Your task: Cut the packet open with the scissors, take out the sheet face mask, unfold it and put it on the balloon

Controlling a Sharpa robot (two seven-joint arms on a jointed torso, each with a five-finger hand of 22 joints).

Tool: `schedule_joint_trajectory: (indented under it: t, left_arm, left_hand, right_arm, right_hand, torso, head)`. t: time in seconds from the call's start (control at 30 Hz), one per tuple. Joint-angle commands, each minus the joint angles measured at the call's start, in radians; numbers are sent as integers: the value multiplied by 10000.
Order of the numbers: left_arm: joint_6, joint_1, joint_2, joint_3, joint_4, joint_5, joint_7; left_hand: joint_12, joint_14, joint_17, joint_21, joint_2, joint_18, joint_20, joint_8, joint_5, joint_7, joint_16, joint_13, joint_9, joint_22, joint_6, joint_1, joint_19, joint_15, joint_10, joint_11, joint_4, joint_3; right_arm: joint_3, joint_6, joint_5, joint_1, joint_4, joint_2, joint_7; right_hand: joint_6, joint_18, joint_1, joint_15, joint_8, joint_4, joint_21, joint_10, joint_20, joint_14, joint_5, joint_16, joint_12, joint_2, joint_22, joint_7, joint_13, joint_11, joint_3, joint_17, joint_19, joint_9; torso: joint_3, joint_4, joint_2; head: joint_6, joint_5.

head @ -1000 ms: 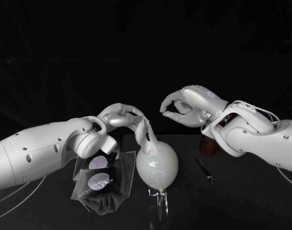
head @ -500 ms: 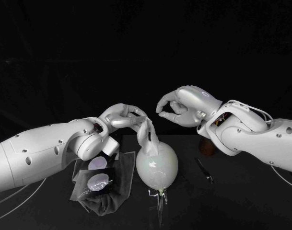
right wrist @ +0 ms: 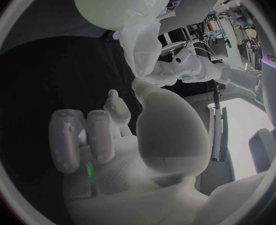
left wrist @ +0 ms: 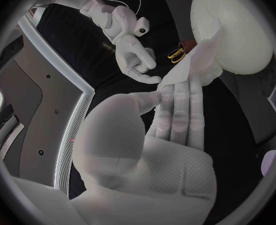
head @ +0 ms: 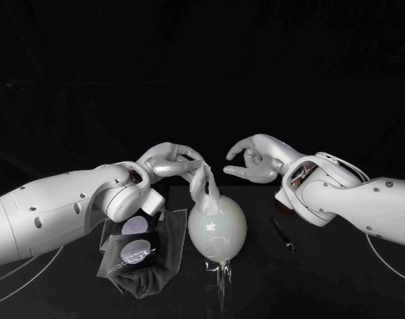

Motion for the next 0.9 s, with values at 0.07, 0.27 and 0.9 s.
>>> schedule_joint_trajectory:
  t: [0.07,0.27,0.9]
  left_arm:
    - [91,16,-2,15,38,13,113]
    - [82,16,-16,15,54,12,110]
    - [75,16,29,15,-5,-20,91]
  left_hand:
    - [-10,-23,15,-57,18,101,16,36,49,38,-10,3,2994,-13,49,80,-21,-3,-3,32,14,15]
    - [-10,-23,15,-57,18,101,16,36,49,38,-10,3,2994,-13,49,80,-21,-3,-3,32,14,15]
    - [-7,-17,29,-53,15,103,15,40,49,37,-3,7,2995,-12,50,89,-19,-6,8,30,12,10]
  right_arm:
    - [-15,768,1876,-210,-177,198,-1146]
    - [-38,873,2764,-532,-561,574,-1363]
    - [-45,1565,6091,-881,-1156,1082,520]
  right_hand:
    - [-131,39,129,116,-109,181,-75,-133,180,669,-20,-41,-25,-149,2373,42,-28,60,-272,1772,617,-32]
    - [-228,27,277,174,-233,282,-1,1,285,701,-18,51,335,-162,2399,111,144,105,-679,1858,660,-70]
    - [159,-133,478,114,-255,275,659,931,309,1037,-20,688,2064,330,2621,-49,1100,-6,-1857,2615,1035,-69]
  torso:
    - [11,0,0]
    - [0,10,13]
    - [1,5,-1]
  head:
    - [-17,-3]
    - [-44,-42]
    - [-158,-46]
